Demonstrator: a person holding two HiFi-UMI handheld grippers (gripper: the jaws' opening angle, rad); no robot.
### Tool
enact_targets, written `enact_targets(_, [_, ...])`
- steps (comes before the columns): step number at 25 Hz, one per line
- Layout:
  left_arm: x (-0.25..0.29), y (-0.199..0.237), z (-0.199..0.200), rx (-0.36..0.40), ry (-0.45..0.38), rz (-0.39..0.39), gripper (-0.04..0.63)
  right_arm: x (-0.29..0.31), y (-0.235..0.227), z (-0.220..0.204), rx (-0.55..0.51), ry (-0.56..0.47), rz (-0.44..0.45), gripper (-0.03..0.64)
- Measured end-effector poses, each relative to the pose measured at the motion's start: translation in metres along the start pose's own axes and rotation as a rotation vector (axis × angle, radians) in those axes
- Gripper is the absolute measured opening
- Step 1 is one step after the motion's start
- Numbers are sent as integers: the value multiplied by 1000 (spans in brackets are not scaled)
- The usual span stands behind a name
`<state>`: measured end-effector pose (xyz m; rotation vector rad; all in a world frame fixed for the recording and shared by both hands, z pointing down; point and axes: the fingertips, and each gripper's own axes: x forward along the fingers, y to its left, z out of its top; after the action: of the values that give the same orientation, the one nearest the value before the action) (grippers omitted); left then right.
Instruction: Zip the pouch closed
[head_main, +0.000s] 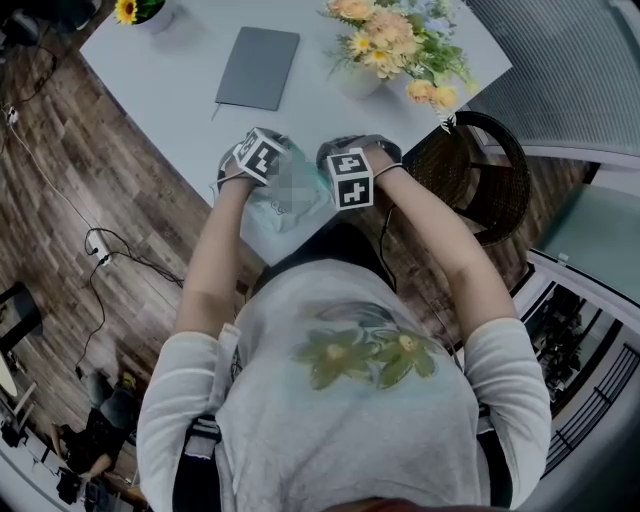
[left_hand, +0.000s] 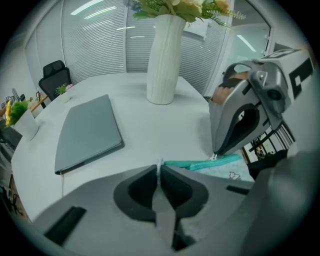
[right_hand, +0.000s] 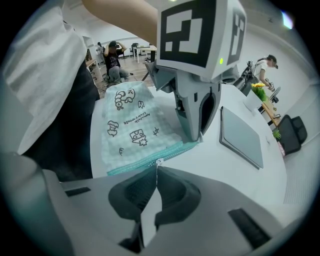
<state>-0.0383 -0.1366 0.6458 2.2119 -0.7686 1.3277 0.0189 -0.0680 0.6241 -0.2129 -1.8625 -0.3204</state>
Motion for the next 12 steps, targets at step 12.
enact_targets(12, [1, 1, 0, 0, 3, 21, 26, 1, 8, -7, 15, 14, -28, 18])
